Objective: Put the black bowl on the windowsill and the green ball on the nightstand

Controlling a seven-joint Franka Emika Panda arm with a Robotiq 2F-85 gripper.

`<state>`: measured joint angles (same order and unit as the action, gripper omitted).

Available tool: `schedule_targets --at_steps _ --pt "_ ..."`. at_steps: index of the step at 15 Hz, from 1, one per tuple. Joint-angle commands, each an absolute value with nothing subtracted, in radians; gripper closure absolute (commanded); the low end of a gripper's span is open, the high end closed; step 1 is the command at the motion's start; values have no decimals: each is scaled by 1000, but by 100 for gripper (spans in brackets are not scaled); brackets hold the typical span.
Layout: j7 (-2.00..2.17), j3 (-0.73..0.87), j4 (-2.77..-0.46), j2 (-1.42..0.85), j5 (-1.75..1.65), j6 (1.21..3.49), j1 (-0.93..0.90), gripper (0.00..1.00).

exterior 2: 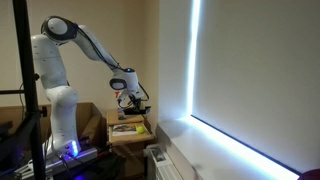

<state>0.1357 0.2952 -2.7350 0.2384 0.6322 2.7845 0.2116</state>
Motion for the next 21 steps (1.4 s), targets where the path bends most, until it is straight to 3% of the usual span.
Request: schedule_targets --at_steps 1,2,5,6,12,16,17,21 --pt "29 468 -2657 332 669 2591 287 98" --pt "95 390 -2698 294 642 2690 265 93" --pt "39 469 -2659 336 648 2603 303 93" --pt "44 455 -2654 292 666 2659 284 98" --pt "114 572 -2319 -56 933 2718 241 98" --pt "174 560 -2181 -297 1111 2774 272 98" --pt "122 580 -2265 -159 1053 2750 256 93" --pt "203 508 -2197 -302 1039 2764 318 98"
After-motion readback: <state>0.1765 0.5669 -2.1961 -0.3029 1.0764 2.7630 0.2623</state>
